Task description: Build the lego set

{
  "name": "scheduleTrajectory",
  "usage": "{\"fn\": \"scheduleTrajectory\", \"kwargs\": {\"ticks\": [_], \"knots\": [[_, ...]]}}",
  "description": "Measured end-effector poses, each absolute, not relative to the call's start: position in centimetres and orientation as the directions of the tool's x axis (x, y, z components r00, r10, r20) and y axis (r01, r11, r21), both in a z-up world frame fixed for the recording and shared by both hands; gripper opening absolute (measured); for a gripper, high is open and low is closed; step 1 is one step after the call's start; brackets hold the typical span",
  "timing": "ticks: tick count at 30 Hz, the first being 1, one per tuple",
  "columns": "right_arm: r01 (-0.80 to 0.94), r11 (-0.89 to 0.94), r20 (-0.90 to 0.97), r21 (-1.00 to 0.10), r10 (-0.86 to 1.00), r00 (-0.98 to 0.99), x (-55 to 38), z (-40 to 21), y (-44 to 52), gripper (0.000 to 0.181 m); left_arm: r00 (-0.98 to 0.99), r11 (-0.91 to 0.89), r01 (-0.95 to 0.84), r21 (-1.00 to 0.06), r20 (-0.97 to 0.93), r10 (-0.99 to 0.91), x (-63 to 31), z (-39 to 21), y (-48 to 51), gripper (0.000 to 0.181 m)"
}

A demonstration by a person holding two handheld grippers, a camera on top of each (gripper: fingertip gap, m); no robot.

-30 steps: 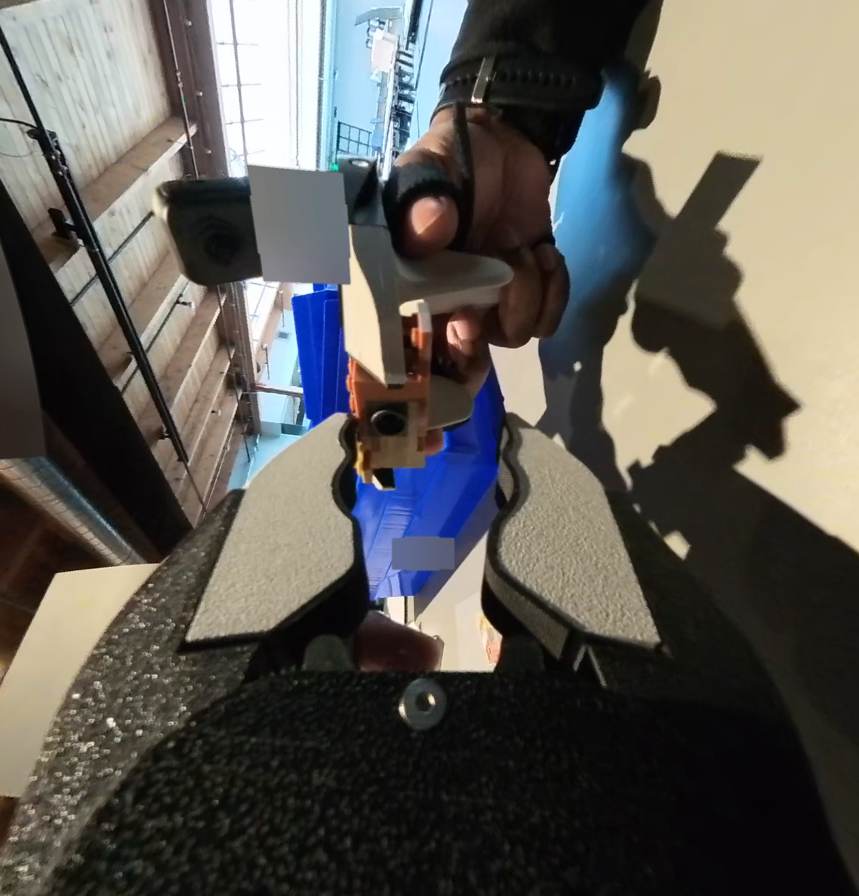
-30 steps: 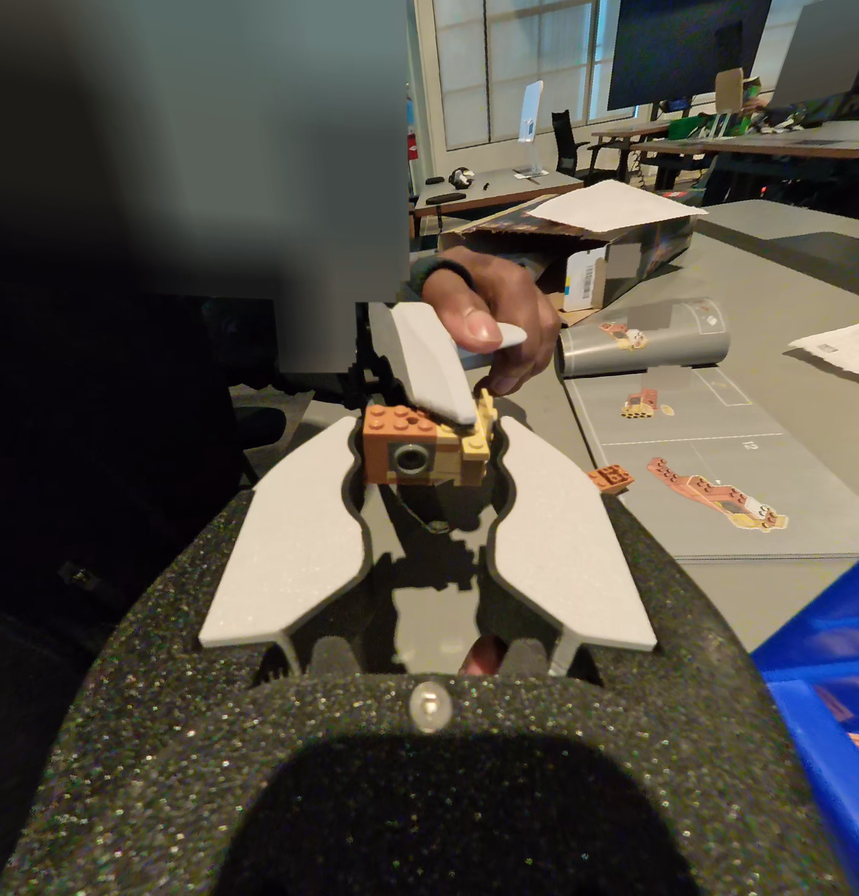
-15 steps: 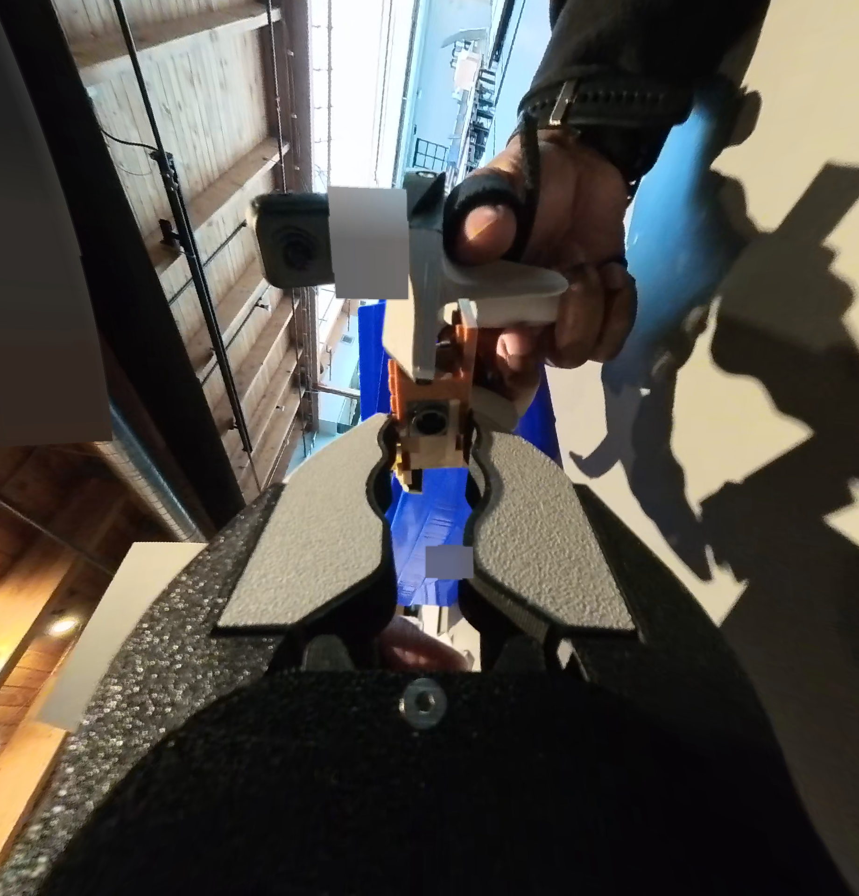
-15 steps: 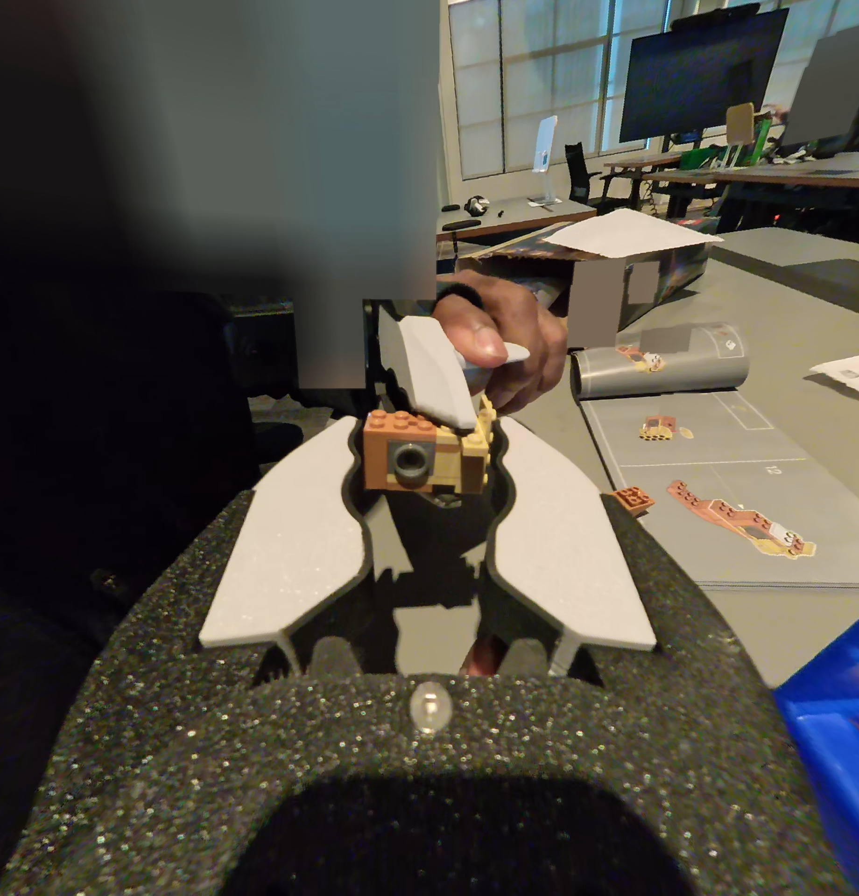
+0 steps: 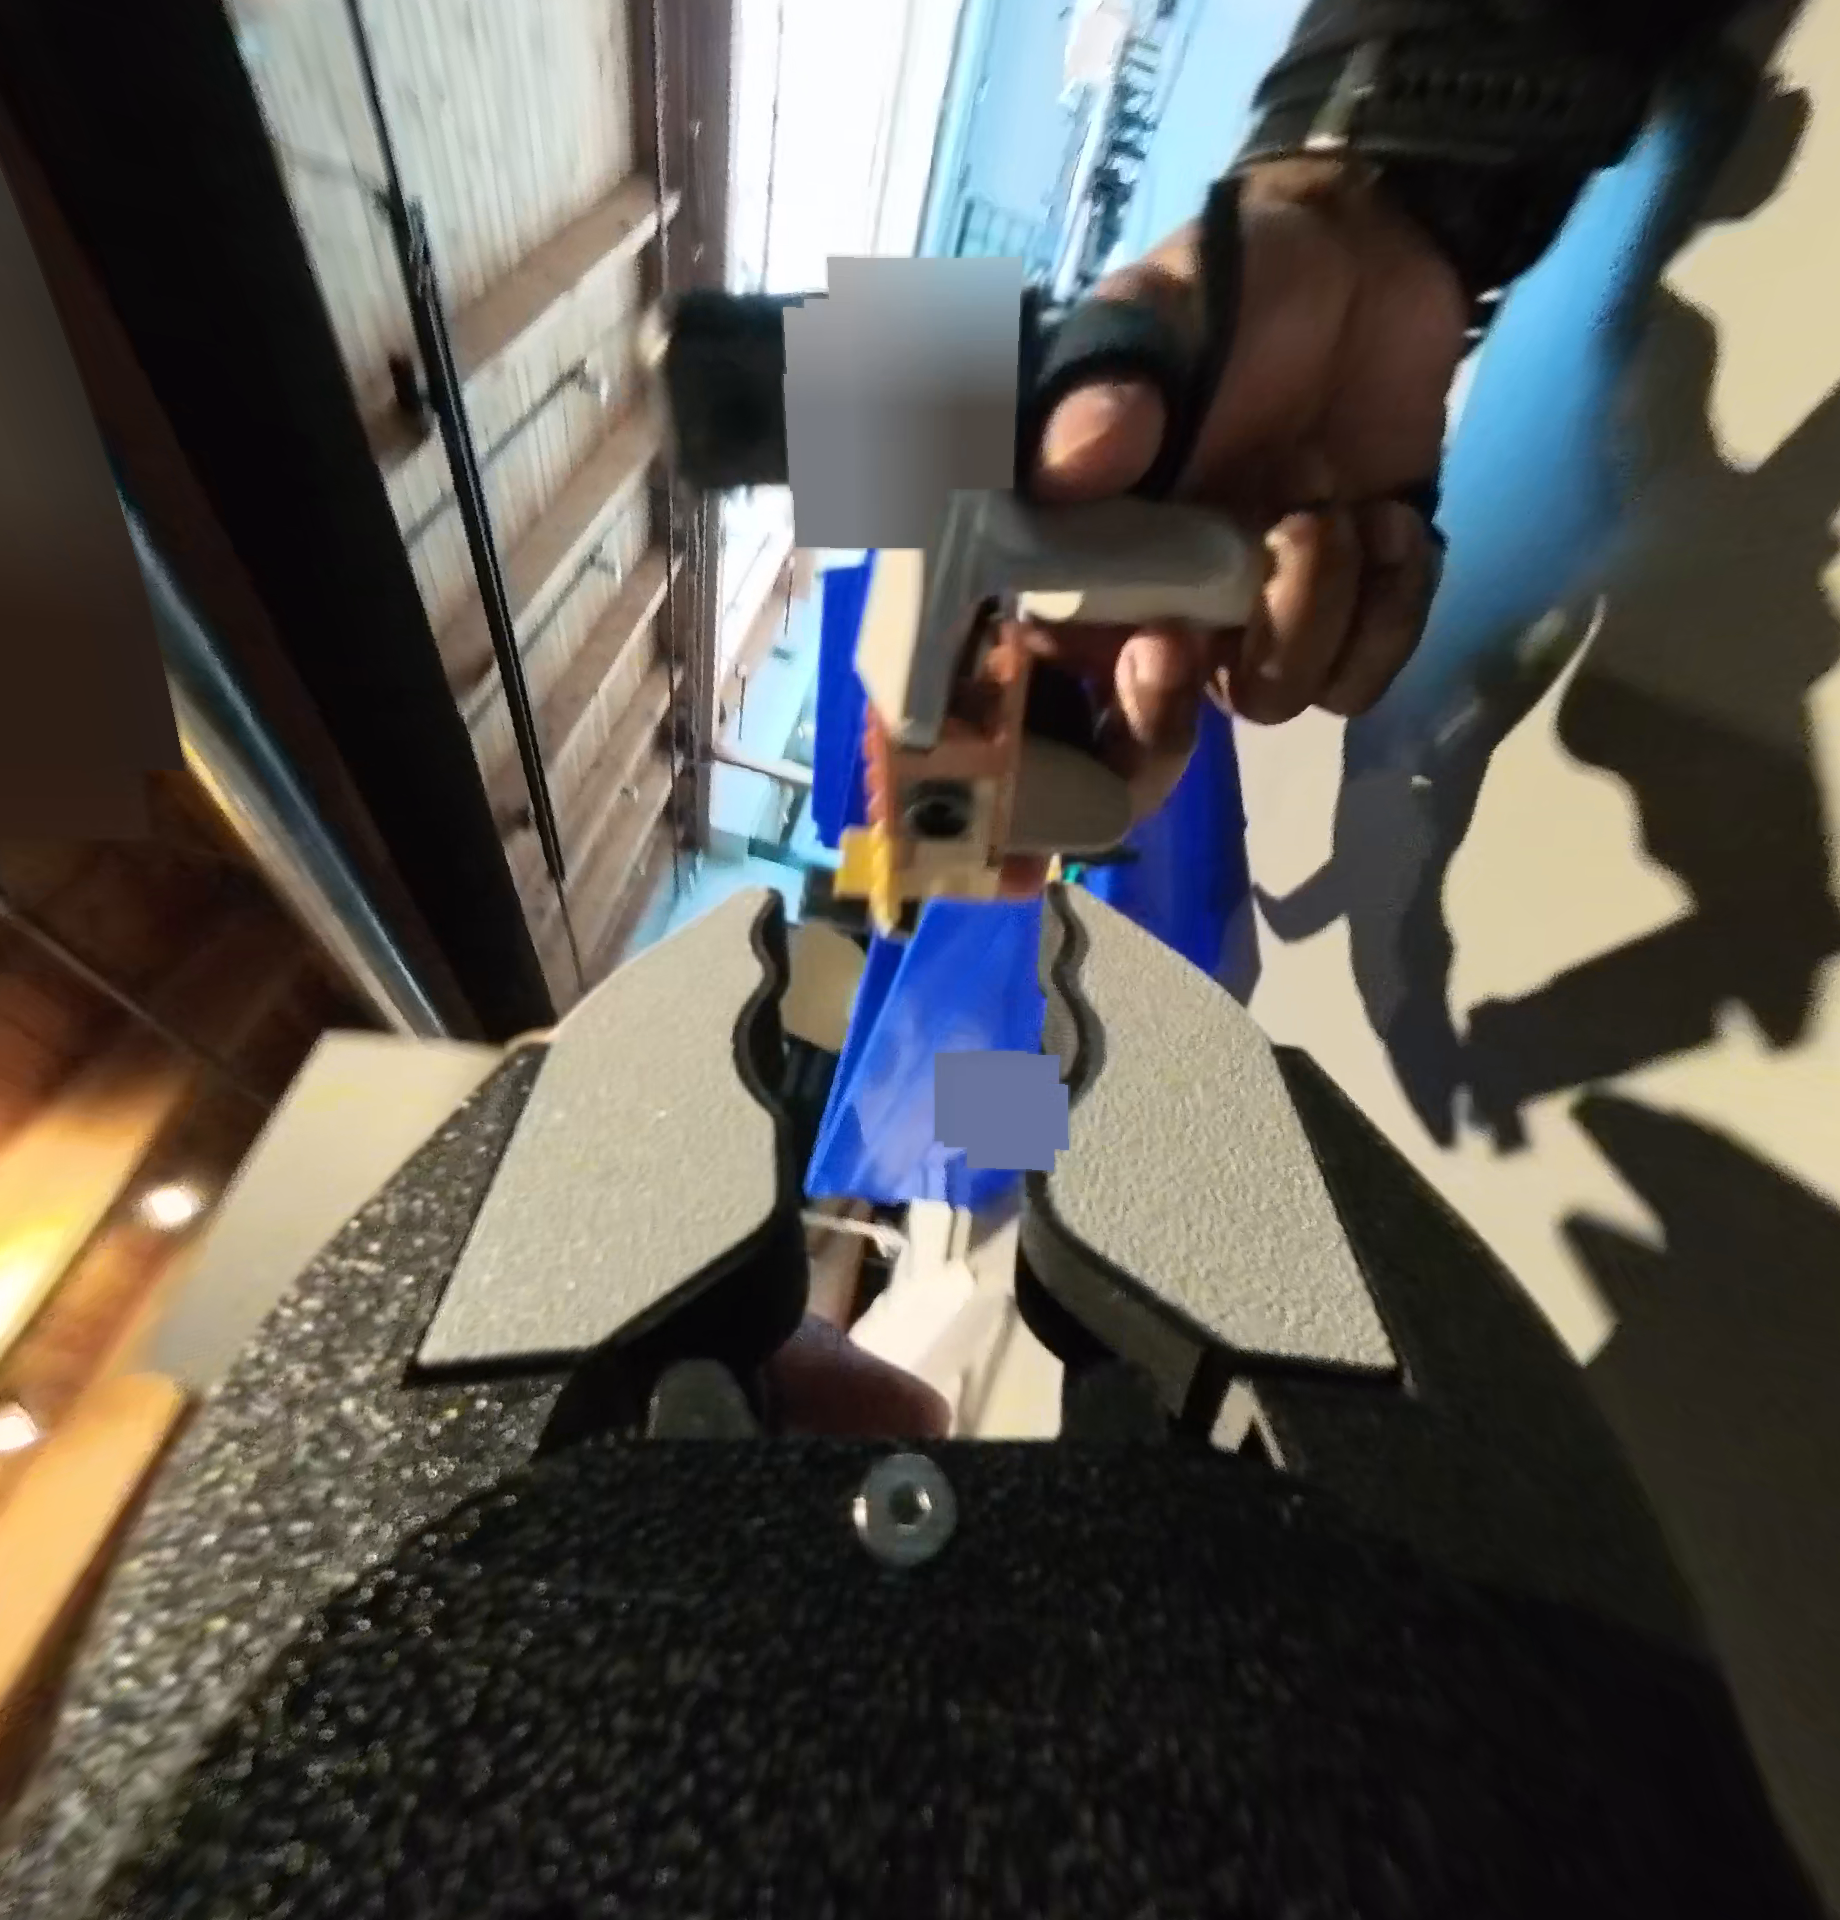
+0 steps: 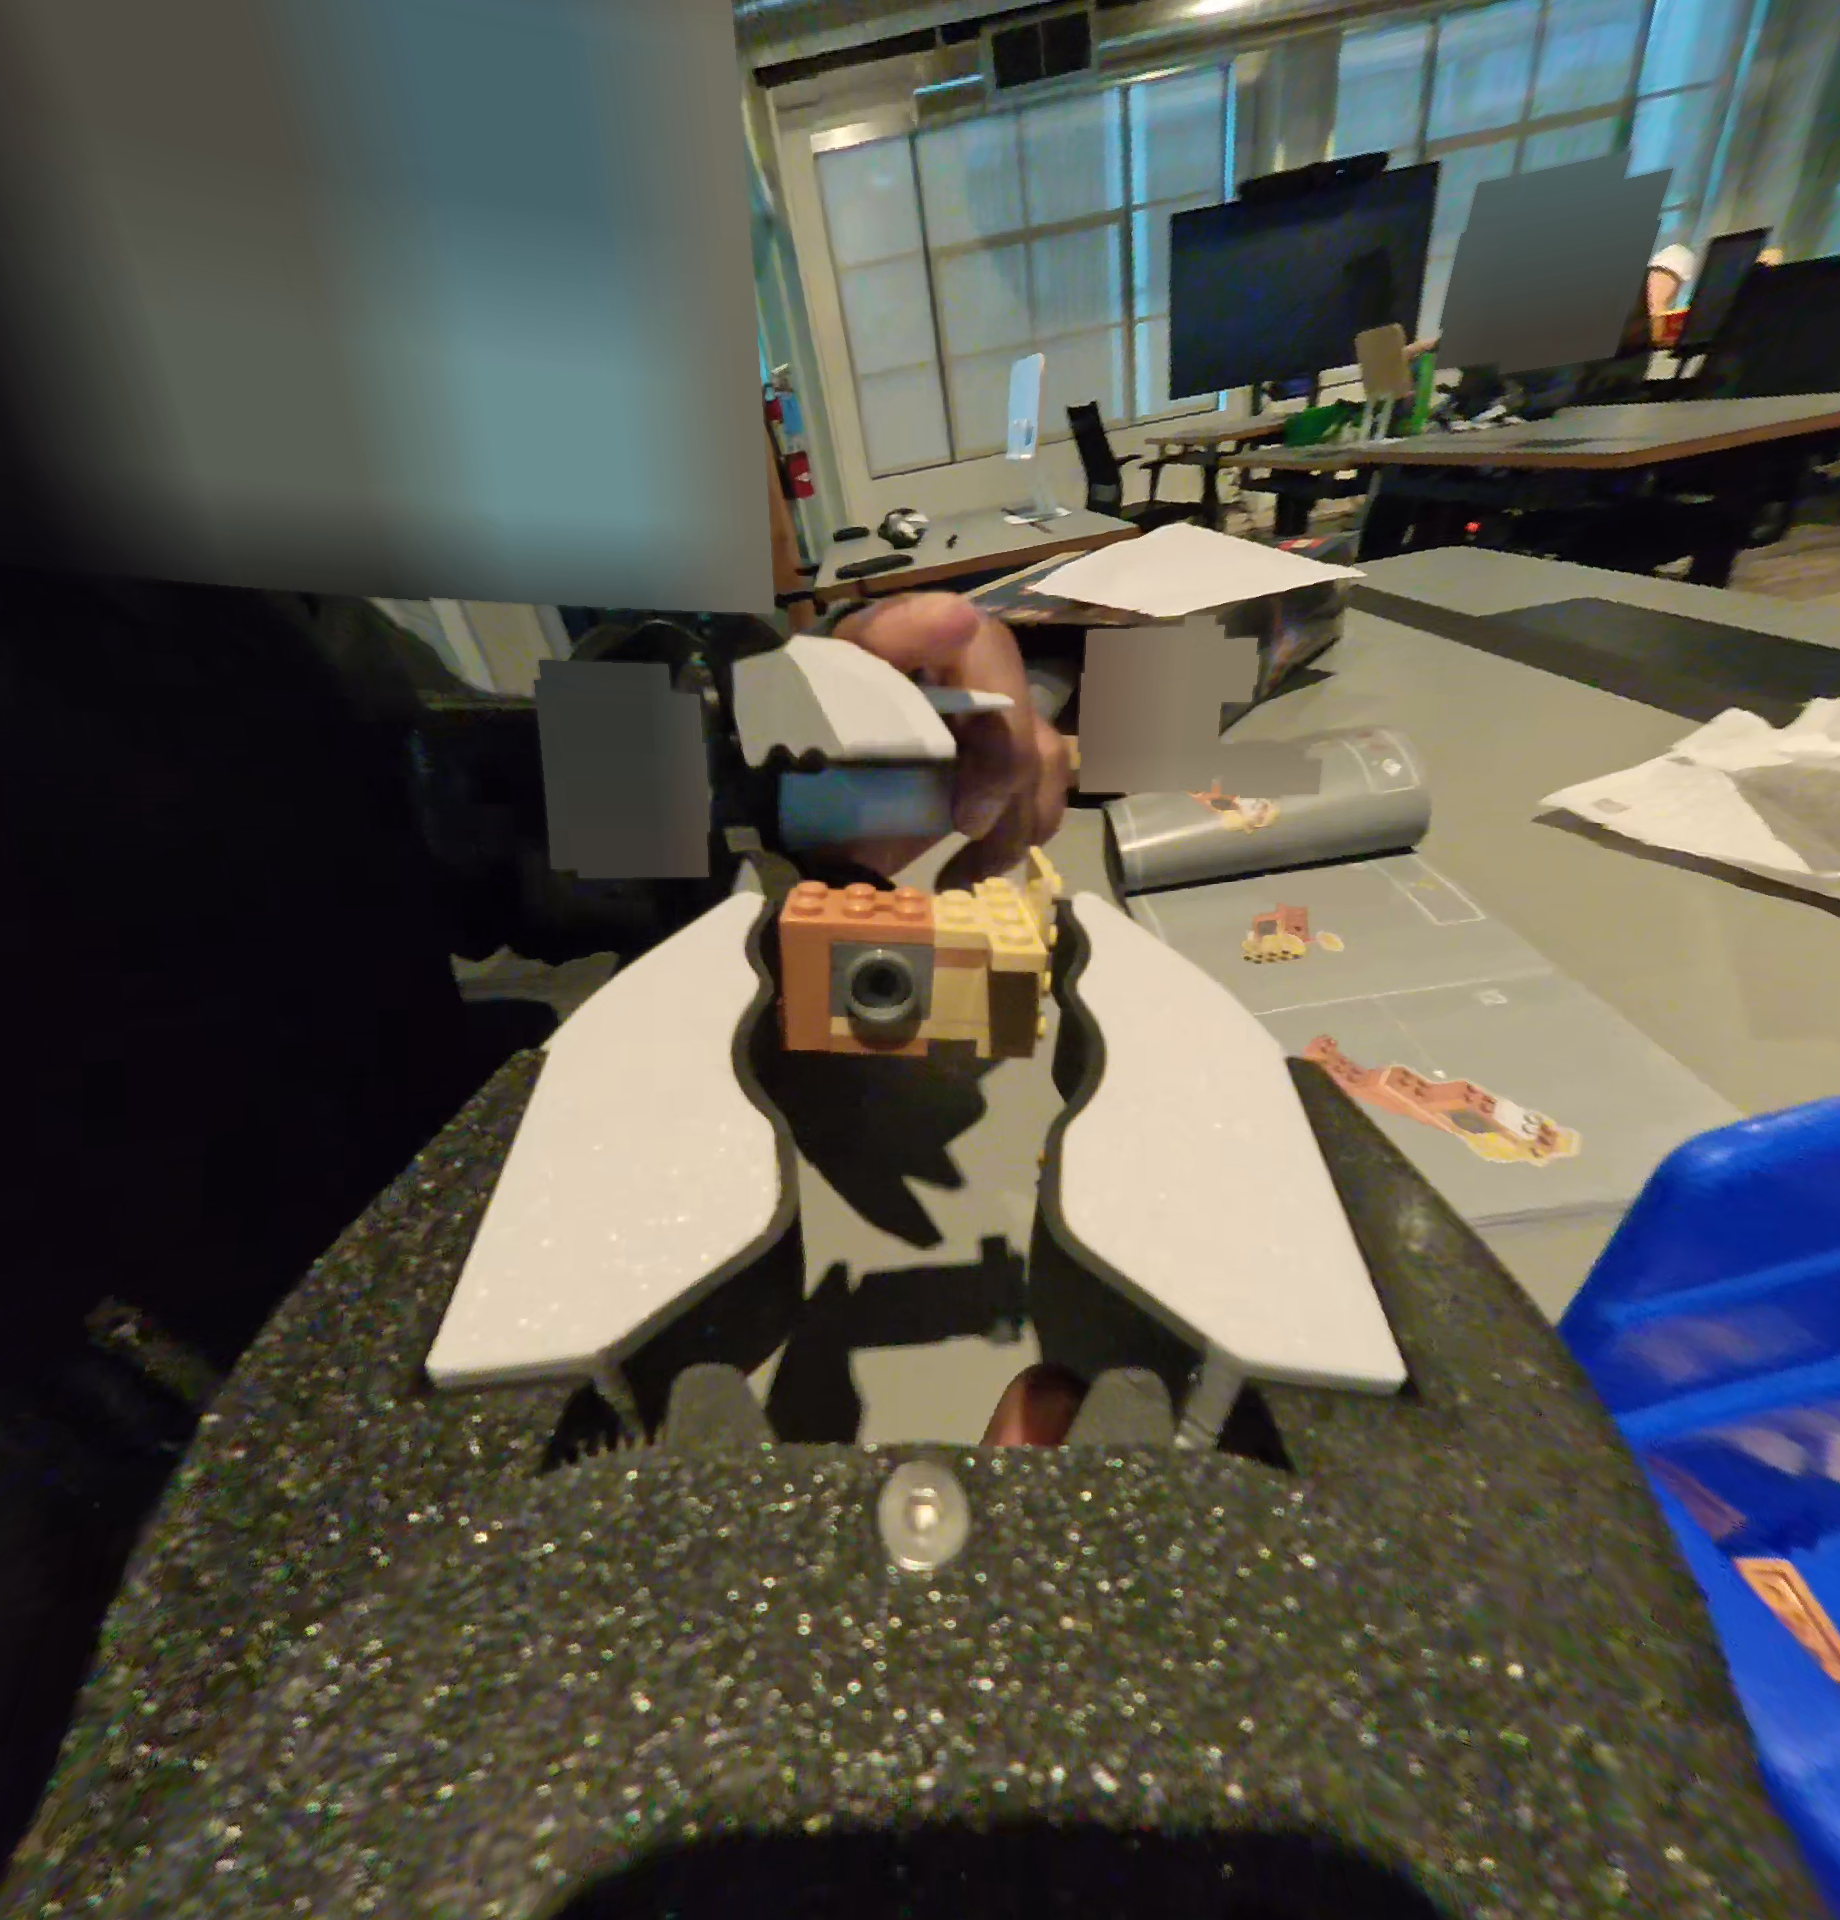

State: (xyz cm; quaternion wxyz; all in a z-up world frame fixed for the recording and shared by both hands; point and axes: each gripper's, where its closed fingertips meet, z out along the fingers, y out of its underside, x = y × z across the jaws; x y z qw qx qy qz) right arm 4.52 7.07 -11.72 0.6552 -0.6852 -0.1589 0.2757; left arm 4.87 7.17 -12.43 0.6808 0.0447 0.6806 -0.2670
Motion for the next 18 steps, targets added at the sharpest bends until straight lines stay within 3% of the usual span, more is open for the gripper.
{"fn": "scheduleTrajectory", "kwargs": {"ticks": [7,13,18], "knots": [[-0.035,-0.219,-0.128,-0.975,0.427,0.895,1.5,-14.5,11.2,0.05,-0.018,0.798,0.23,-0.557,-0.822,-0.569,1.5,-12.1,14.7,0.039],[0.241,-0.363,0.095,-0.9,0.377,0.922,-2.9,-18.9,16.0,0.049,0.074,0.696,0.018,-0.718,-0.694,-0.717,-3.1,-13.5,21.8,0.035],[0.344,-0.436,0.19,-0.832,0.36,0.913,-4.0,-20.5,19.2,0.05,0.025,0.722,-0.151,-0.675,-0.733,-0.68,-4.9,-16.9,23.7,0.035]]}}
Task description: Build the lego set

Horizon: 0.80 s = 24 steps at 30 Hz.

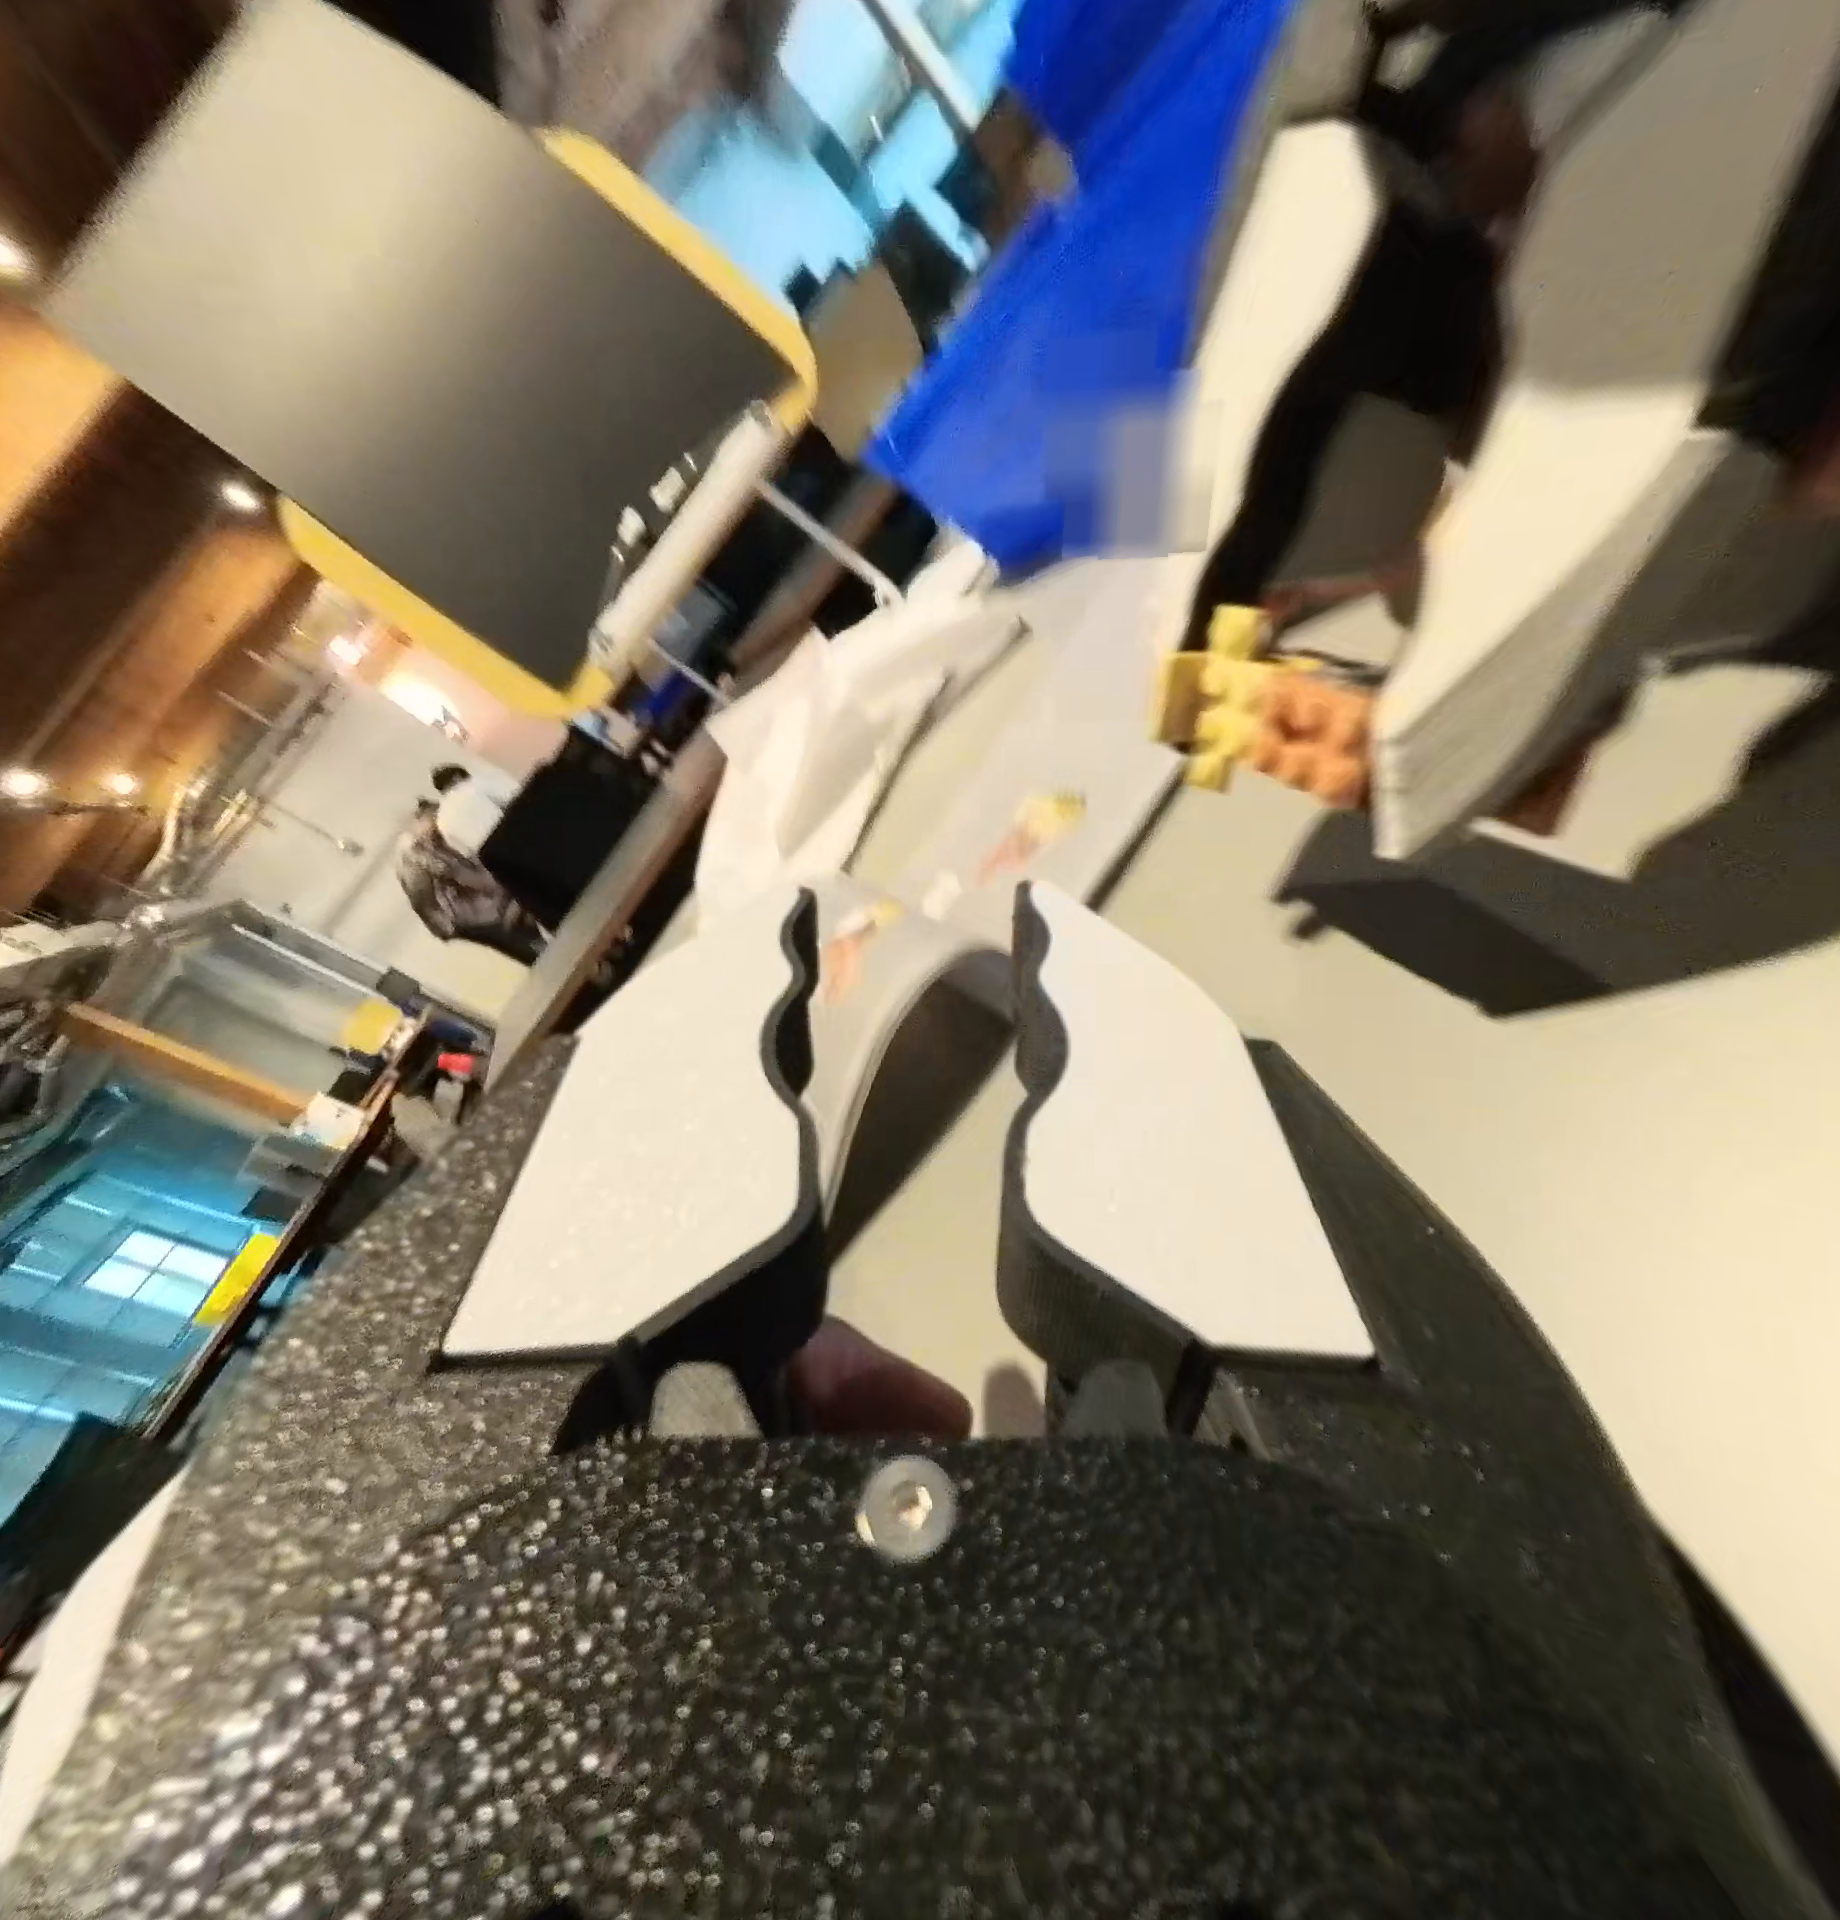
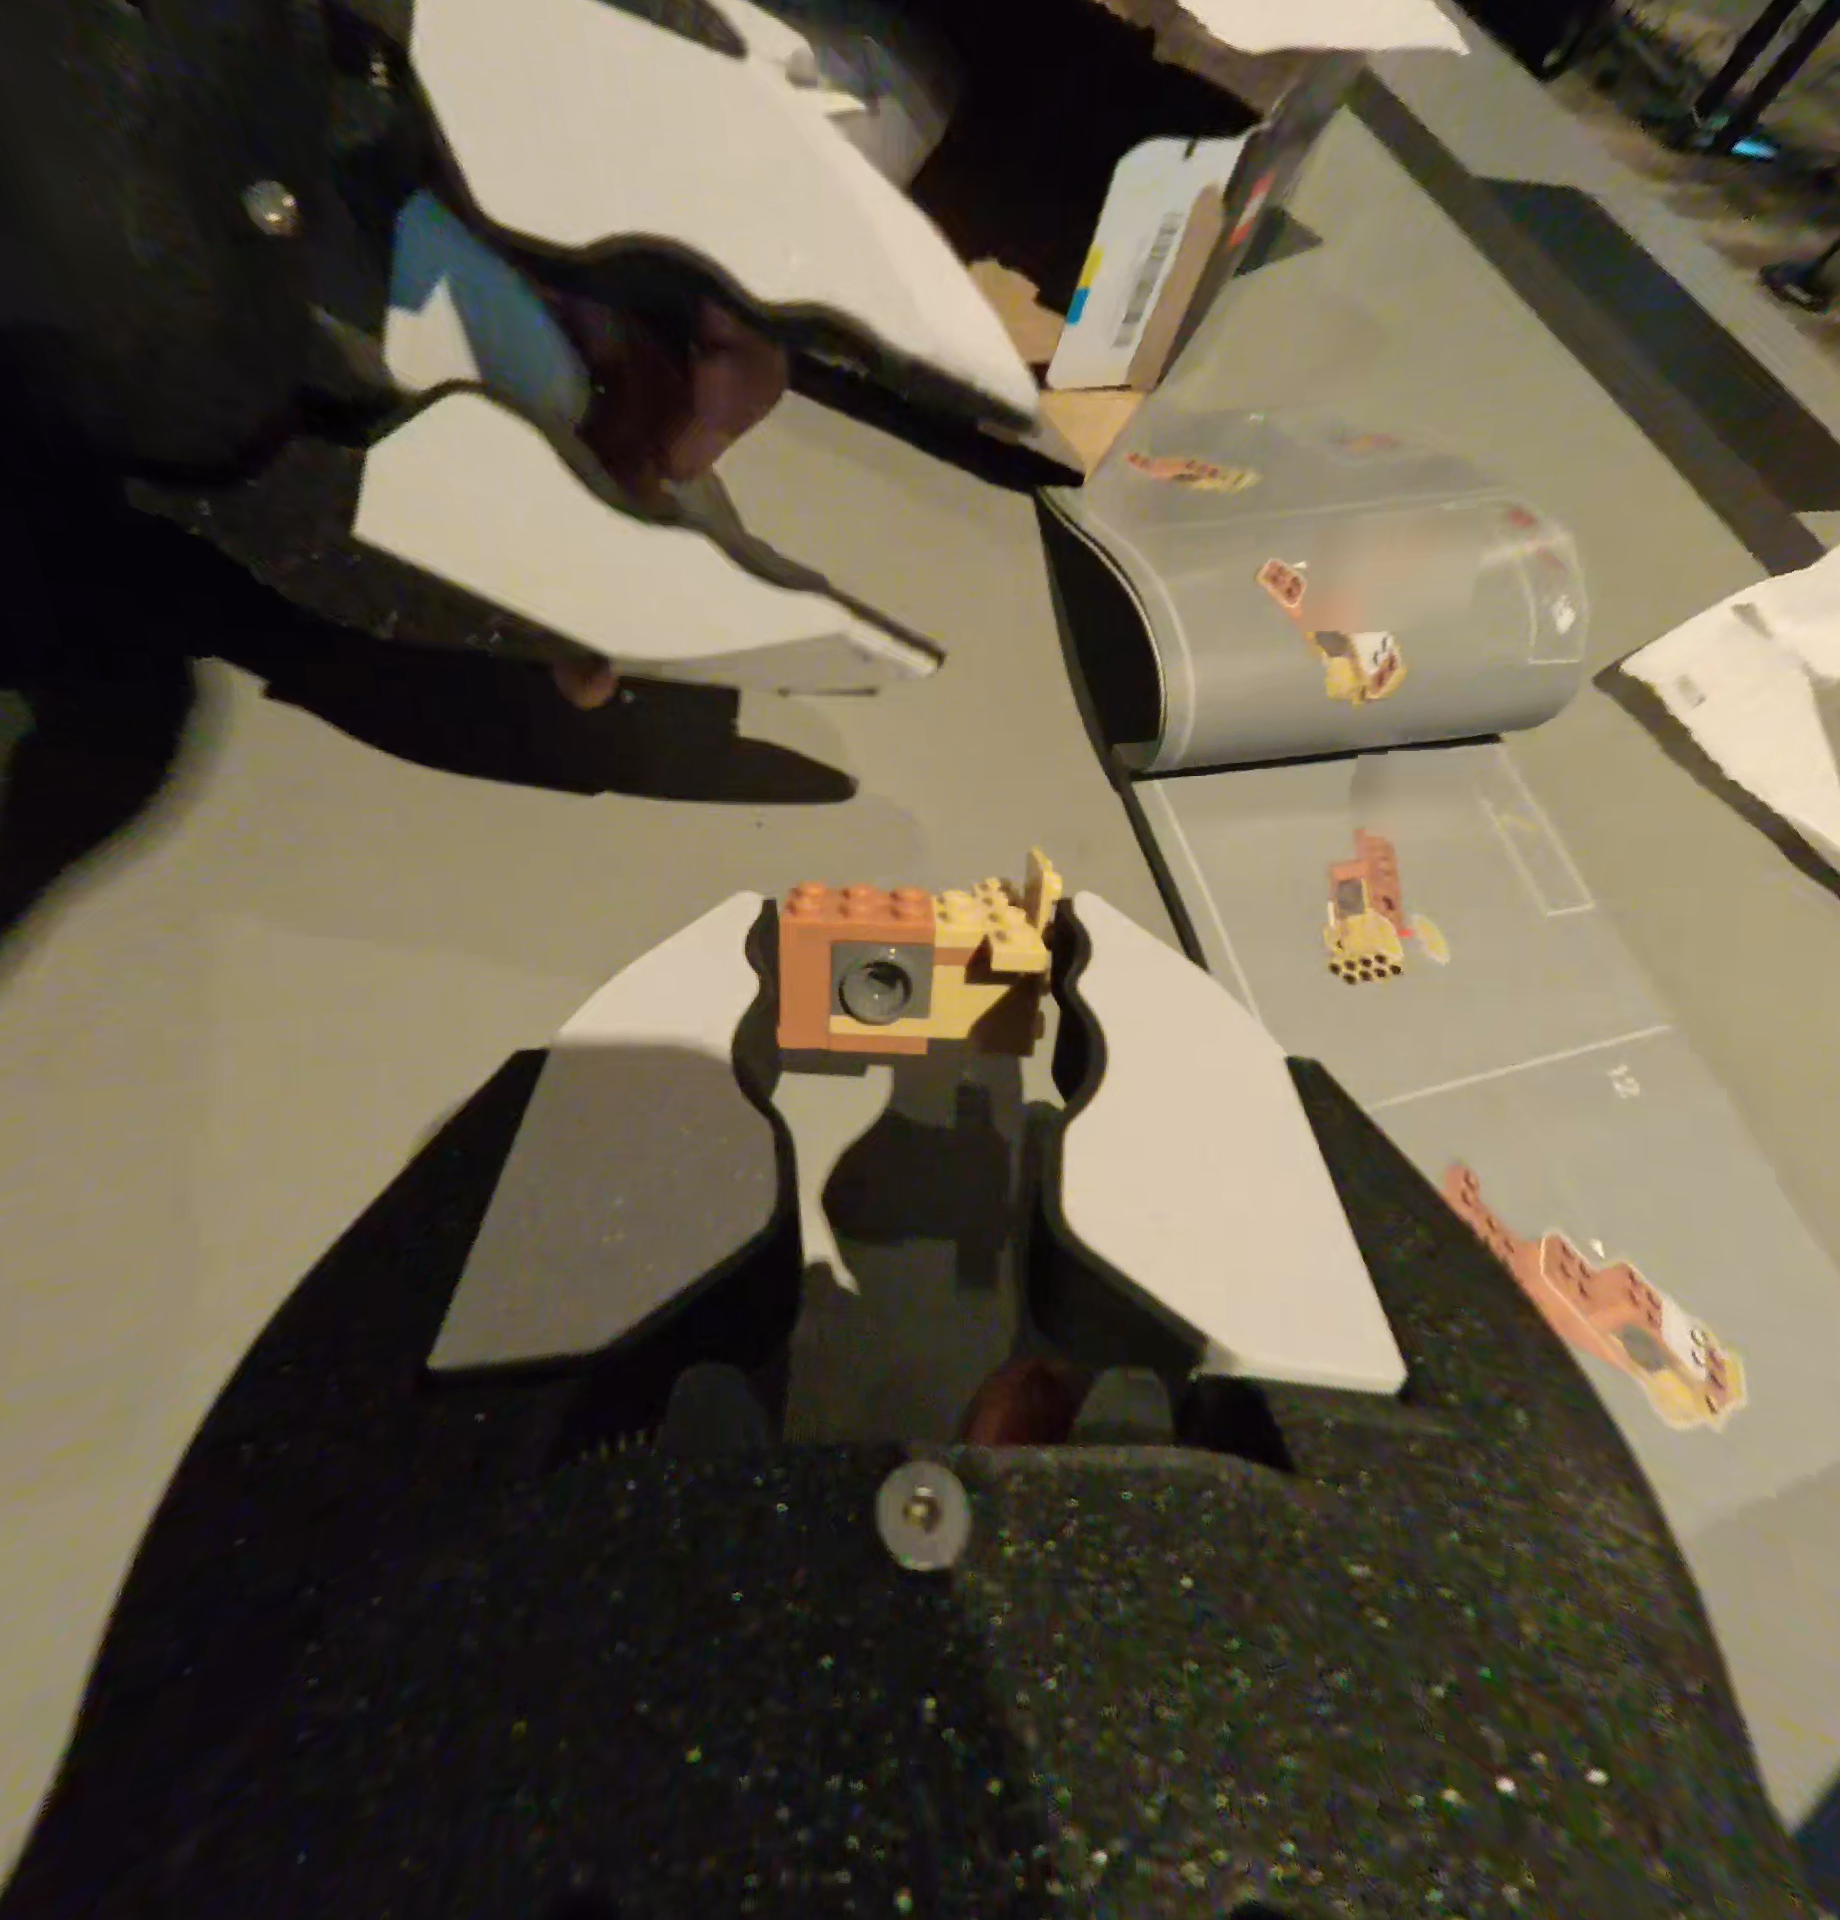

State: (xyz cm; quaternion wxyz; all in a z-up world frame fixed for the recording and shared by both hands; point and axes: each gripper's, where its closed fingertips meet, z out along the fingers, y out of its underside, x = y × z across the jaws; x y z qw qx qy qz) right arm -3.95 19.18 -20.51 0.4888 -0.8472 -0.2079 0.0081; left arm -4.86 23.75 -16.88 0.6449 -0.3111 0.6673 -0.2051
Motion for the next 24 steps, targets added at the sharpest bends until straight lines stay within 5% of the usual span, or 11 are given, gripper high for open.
{"fn": "scheduleTrajectory", "kwargs": {"ticks": [9,24], "knots": [[0.362,-0.59,0.163,-0.722,0.364,0.917,-4.2,-23.1,21.6,0.05,0.008,0.714,-0.272,-0.645,-0.743,-0.669,-5.3,-18.4,25.2,0.033],[0.256,-0.67,0.05,-0.697,0.311,0.949,-2.9,-23.8,20.0,0.05,0.009,0.724,-0.29,-0.626,-0.758,-0.652,-5.5,-18.6,25.4,0.032]]}}
